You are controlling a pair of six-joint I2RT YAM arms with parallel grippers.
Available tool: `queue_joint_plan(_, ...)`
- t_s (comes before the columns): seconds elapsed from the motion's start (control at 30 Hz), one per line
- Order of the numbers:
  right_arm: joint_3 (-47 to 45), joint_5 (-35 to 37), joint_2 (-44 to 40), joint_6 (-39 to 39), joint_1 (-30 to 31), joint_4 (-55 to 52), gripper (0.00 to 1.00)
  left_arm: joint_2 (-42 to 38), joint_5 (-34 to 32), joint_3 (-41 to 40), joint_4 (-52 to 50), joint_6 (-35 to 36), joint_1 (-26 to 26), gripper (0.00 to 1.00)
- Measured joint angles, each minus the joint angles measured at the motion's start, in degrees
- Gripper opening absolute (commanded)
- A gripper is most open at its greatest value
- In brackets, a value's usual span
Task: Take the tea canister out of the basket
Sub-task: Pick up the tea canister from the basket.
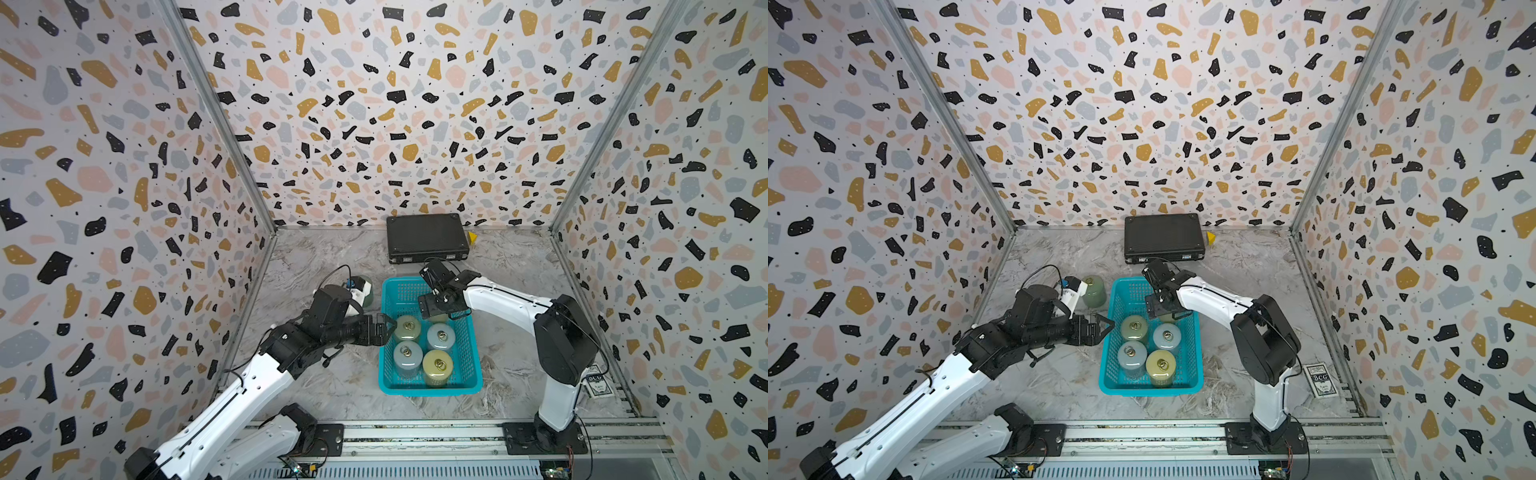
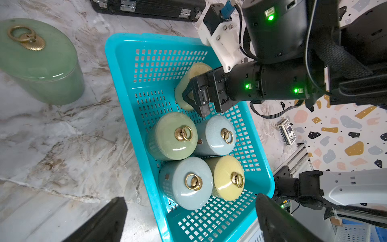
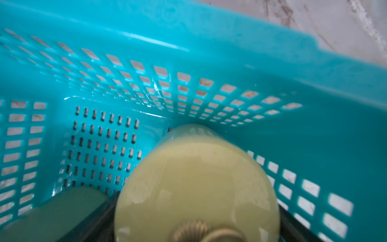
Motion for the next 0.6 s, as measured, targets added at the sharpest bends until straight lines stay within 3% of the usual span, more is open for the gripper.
queue_joint_plan(0.17,0.7,0.0,1.8,-0.1,-0.1,0.7,0.96,0.0,-0.1,0.0,0.0,0.0,0.0,1.0)
queue_joint_plan(0.47,0.7,-0.9,2.4,-0.8,-0.6,0.6,0.79,0.0,-0.1,0.0,0.0,0.0,0.0,1.0)
queue_joint_plan(0.6,0.7,-1.0,2.3,-1.2,-0.6,0.6,0.76,0.0,-0.1,0.0,0.0,0.0,0.0,1.0)
